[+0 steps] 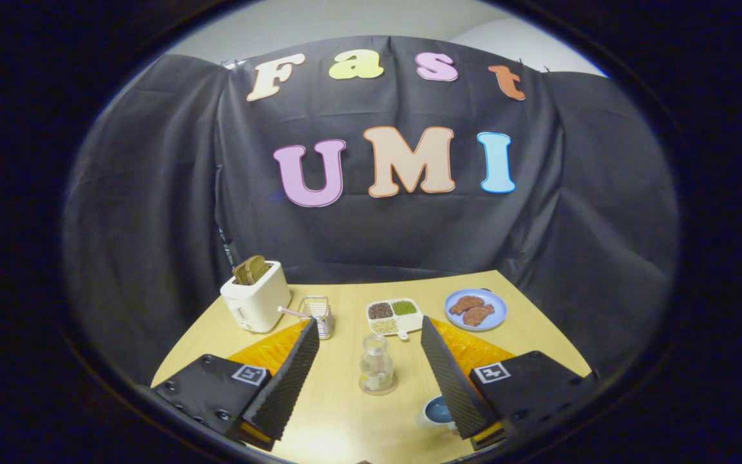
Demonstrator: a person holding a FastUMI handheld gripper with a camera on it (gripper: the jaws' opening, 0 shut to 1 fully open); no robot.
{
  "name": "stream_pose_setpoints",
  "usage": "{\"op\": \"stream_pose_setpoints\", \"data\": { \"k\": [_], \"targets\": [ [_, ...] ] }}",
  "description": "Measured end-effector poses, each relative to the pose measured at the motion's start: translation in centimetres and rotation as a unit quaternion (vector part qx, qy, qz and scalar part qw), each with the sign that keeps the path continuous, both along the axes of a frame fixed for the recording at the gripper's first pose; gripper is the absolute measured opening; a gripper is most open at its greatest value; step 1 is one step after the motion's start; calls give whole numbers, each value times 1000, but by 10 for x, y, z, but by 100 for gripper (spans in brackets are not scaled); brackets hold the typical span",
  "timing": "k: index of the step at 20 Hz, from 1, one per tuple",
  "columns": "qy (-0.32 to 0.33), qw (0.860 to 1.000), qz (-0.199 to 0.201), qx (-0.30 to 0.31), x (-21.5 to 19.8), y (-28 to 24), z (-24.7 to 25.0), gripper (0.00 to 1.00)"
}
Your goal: Take the bottle from table, then pour the juice into the cup, finally place the bottle on the coaster
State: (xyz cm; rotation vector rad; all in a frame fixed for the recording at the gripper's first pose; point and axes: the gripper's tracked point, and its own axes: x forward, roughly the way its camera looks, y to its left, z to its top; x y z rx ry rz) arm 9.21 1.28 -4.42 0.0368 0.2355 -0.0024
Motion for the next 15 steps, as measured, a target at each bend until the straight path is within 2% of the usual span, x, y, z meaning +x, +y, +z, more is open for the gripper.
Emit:
{"op": "stream_pose_setpoints", "data": {
  "k": [15],
  "targets": [
    [-8, 1000, 13, 11, -11, 0, 12, 100]
  ]
}}
